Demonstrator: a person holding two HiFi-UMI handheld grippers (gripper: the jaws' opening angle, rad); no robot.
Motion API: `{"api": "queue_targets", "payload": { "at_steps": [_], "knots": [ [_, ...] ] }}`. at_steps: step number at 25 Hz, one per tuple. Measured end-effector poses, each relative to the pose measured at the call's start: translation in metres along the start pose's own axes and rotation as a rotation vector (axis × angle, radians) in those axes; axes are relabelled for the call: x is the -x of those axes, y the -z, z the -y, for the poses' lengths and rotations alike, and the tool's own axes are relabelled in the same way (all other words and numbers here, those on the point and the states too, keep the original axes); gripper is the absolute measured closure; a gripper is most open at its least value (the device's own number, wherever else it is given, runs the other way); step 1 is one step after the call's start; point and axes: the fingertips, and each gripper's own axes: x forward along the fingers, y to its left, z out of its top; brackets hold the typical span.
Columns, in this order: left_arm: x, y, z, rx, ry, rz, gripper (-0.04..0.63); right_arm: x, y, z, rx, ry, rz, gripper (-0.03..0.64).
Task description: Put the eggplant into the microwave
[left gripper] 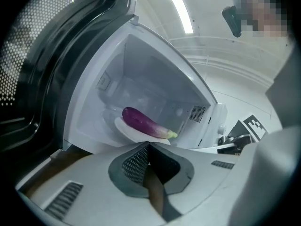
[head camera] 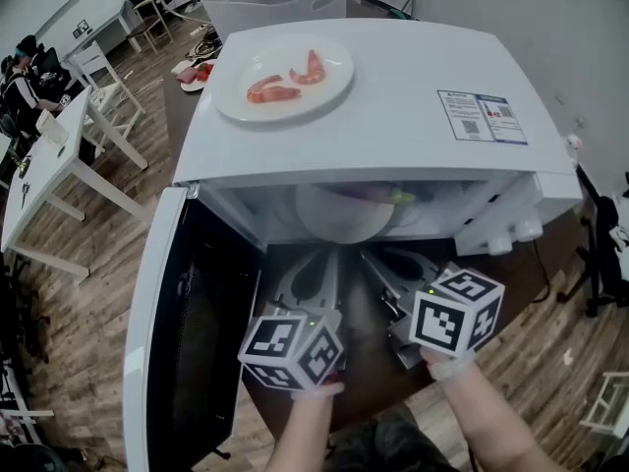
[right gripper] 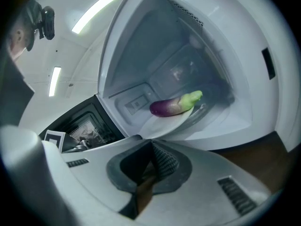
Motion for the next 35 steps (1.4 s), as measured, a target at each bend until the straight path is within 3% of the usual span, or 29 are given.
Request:
{"api": "queue_targets", "payload": {
  "at_steps": [35],
  "knots": [
    [-0.037,-0.004,0.012,0.017,0.063,-0.052,0.595,0.005,-0.01,0.012,-0.005,0.031,0.046,0.614]
  ]
}}
